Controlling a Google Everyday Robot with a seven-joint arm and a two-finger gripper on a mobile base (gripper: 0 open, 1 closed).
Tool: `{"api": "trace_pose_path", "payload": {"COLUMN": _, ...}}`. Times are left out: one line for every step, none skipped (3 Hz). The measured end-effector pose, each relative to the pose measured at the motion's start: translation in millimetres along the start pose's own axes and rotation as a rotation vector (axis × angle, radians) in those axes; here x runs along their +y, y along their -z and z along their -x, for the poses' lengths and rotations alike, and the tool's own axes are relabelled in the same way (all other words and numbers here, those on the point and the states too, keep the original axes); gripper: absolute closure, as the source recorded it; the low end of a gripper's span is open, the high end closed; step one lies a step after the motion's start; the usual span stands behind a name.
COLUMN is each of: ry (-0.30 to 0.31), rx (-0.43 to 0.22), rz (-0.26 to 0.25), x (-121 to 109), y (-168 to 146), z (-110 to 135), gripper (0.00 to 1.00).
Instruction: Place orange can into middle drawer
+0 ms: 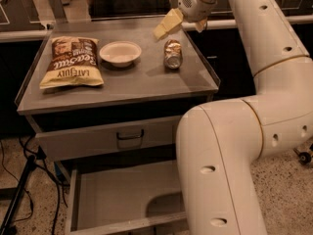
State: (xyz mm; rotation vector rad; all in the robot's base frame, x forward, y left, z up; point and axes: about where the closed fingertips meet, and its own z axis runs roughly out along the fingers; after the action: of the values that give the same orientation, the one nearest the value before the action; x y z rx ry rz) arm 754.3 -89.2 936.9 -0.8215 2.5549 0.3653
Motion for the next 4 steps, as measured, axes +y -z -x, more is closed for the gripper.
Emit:
{"api": "trace_pose_path", "payload": {"ry": -0.047, "rx": 0.043, "rz": -0.006, "x": -1, "y": -24, "z": -2, "gripper": 0.00}}
{"api": "trace_pose_path", "payload": {"ry": -0.103, "rx": 0.097, "rz": -0.031, "x": -8, "y": -44, "z": -10, "gripper": 0.00}}
{"api": "trace_pose_path", "payload": {"ry": -0.136, "rx": 0.135, "rz": -0.044, "x": -14, "y": -58, "z": -18, "gripper": 0.00}}
{"api": "trace_pose_path", "payload": {"ry": -0.136, "rx": 0.115, "rz": -0.050, "x": -15, "y": -62, "z": -11, "gripper": 0.00}}
